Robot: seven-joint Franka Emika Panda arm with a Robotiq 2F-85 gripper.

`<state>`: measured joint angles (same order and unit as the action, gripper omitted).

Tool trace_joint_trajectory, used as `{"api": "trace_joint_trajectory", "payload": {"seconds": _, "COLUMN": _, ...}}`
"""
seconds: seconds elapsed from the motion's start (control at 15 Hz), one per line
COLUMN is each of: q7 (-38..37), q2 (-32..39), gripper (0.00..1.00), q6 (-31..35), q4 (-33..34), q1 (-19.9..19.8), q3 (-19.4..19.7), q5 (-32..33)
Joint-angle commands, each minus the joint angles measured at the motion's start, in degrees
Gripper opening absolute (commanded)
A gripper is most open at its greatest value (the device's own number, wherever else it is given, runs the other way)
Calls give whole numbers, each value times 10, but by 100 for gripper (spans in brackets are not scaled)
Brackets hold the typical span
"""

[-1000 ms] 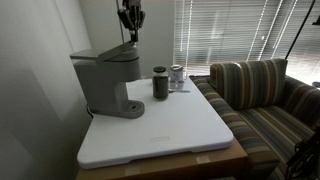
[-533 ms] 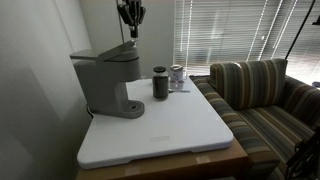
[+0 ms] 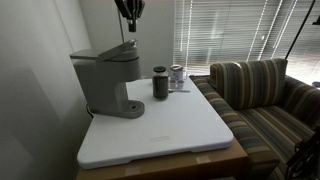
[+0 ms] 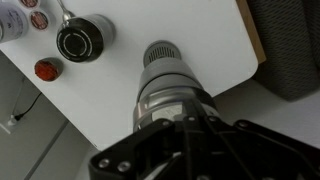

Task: Close the lid on the coffee machine

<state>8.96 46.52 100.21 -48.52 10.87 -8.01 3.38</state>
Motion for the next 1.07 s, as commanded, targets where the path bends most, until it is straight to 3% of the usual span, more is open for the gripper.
{"api": "trace_joint_trajectory", "payload": {"seconds": 0.0, "q7": -6, "q2": 19, "gripper": 0, "q6": 2, "q4": 17, "q1": 1, "q3": 4, "q5": 2}}
{"api": "trace_joint_trajectory", "payload": {"seconds": 0.47, "q7": -3, "q2": 43, "gripper": 0, "q6": 47, "q4": 20, "q1": -1, "q3": 6, "q5": 4}}
{"api": "trace_joint_trajectory", "payload": {"seconds": 1.0, "q7": -22, "q2": 37, "gripper": 0, "q6": 41, "q4": 13, "q1": 0, "q3": 7, "q5": 1}}
